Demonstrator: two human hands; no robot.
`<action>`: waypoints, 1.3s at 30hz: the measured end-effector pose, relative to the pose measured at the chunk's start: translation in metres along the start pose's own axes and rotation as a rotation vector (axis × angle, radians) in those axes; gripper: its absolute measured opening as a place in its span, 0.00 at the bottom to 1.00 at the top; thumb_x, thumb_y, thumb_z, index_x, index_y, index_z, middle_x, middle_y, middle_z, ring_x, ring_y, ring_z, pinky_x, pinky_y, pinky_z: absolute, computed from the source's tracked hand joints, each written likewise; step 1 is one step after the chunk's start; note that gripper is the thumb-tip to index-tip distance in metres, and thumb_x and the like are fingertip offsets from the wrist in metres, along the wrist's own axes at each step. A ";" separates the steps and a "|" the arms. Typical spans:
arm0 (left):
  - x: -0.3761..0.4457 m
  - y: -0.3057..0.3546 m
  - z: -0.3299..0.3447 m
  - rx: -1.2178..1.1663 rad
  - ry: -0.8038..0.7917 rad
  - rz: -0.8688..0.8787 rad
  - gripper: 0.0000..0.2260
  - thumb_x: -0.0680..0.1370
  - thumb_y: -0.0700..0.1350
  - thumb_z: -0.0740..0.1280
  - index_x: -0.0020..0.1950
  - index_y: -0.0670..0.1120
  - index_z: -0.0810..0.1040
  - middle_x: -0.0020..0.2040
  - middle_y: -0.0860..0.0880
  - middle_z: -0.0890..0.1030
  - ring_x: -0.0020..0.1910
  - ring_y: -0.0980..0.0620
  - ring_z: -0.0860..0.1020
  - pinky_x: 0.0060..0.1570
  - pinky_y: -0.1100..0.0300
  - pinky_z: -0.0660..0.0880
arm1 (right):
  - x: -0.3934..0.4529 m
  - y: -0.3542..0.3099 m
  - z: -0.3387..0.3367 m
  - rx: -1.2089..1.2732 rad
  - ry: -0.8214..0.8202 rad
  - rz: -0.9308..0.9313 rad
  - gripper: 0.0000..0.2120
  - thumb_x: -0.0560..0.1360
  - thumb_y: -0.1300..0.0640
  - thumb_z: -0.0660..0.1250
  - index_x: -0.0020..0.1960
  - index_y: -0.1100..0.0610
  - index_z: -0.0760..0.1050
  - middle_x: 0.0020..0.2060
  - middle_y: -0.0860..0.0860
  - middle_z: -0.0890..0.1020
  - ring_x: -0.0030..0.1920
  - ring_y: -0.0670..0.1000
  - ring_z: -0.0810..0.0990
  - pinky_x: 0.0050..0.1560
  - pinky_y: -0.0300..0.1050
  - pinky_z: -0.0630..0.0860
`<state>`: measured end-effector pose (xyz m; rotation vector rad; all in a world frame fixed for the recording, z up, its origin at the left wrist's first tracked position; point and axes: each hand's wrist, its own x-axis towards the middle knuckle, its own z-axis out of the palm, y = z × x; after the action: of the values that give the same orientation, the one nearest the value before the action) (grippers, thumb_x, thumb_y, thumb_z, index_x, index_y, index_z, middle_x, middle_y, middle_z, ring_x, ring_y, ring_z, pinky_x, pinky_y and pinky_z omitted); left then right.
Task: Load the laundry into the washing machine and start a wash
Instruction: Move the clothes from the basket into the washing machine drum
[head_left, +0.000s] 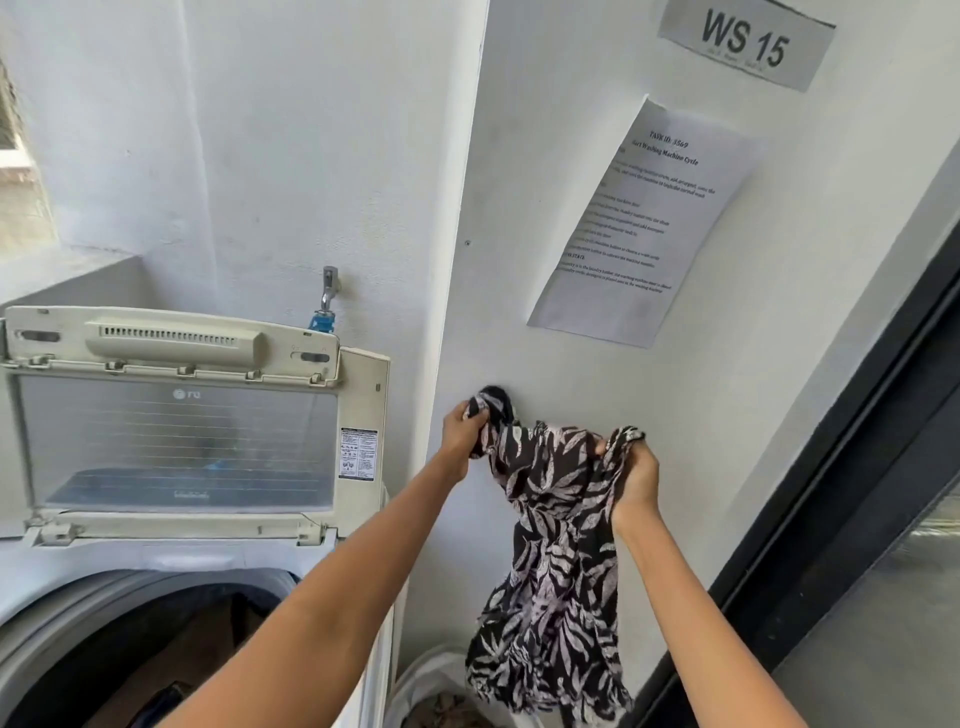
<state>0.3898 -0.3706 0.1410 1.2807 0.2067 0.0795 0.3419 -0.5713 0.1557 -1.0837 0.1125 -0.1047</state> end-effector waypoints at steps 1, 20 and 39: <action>0.003 0.009 0.001 0.047 -0.022 0.049 0.10 0.79 0.37 0.63 0.60 0.40 0.75 0.48 0.42 0.79 0.38 0.51 0.77 0.29 0.65 0.73 | 0.000 0.009 -0.001 -0.083 0.023 -0.004 0.18 0.76 0.54 0.56 0.32 0.59 0.75 0.31 0.55 0.78 0.35 0.54 0.75 0.41 0.47 0.71; -0.012 -0.048 -0.019 0.369 -0.312 -0.182 0.23 0.74 0.42 0.61 0.70 0.45 0.64 0.60 0.43 0.74 0.56 0.47 0.72 0.58 0.51 0.69 | 0.038 -0.021 0.061 -0.376 0.163 -0.273 0.15 0.75 0.69 0.55 0.39 0.52 0.73 0.34 0.48 0.75 0.38 0.48 0.72 0.39 0.41 0.71; -0.008 -0.022 0.041 -0.148 0.080 -0.351 0.13 0.79 0.34 0.56 0.62 0.34 0.71 0.53 0.37 0.79 0.47 0.42 0.79 0.51 0.51 0.76 | -0.010 0.070 -0.016 -0.795 -0.114 -0.085 0.19 0.79 0.46 0.59 0.66 0.54 0.67 0.63 0.51 0.72 0.65 0.50 0.71 0.64 0.41 0.67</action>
<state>0.3885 -0.4168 0.1321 1.0786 0.4829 -0.1522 0.3316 -0.5510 0.0869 -1.8861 -0.0001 -0.0739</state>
